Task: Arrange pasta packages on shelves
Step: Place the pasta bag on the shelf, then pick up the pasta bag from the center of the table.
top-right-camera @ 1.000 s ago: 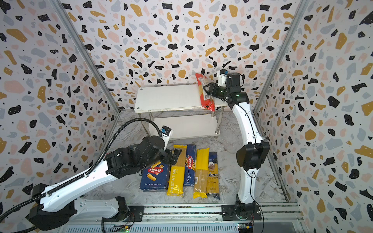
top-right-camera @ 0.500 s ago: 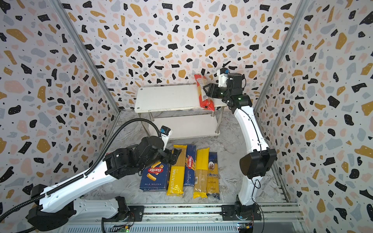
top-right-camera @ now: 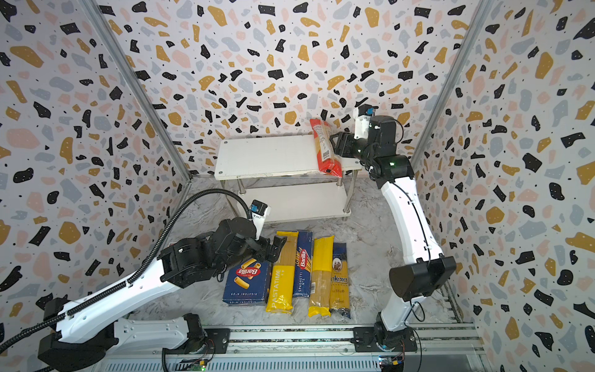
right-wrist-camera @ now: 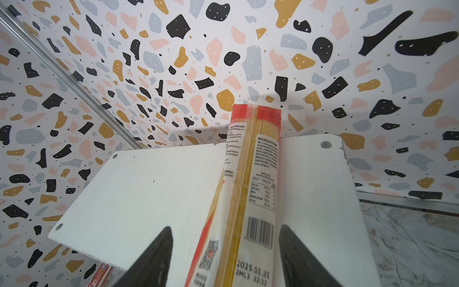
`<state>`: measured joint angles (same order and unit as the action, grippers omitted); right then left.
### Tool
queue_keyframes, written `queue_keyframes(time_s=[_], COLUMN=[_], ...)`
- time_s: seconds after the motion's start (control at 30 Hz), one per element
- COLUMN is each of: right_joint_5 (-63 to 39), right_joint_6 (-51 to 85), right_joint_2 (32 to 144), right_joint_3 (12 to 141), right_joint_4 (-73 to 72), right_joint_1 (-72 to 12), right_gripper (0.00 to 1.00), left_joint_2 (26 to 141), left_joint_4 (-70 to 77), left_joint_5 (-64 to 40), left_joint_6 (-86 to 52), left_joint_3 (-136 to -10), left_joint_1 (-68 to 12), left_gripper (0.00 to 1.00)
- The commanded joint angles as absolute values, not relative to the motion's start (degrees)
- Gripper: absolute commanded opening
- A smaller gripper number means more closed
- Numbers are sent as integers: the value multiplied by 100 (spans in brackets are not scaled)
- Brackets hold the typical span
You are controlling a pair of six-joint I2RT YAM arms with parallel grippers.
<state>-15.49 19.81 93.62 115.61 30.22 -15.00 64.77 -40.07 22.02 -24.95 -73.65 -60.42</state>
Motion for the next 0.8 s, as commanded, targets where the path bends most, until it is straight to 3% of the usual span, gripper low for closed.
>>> queue_keyframes(time_s=[0.0,0.2,0.47,0.77], right_joint_5=[-997,-30,699,282], right_joint_6=[1938,2024,2489,3049], right_joint_2=[8487,7228,6492,6002], right_joint_3=[10948,9448,8364,6535], right_joint_4=[3276,3626,4850,4966], right_joint_1=[-1656,-2257,-2944,-3110], right_gripper=[68,69,68,68], left_joint_2=[6333,6230,6064,5672], left_joint_4=[-3852,-3762,-3624,-3657], left_joint_5=[2315,2669,2821,2855], left_joint_6=[-2561,-2667,-2838,-3191], left_joint_3=[-7220,-6920,-6557,-6031], left_joint_1=[-6012,-6012,-6012,-6012], left_gripper=[99,99,100,99])
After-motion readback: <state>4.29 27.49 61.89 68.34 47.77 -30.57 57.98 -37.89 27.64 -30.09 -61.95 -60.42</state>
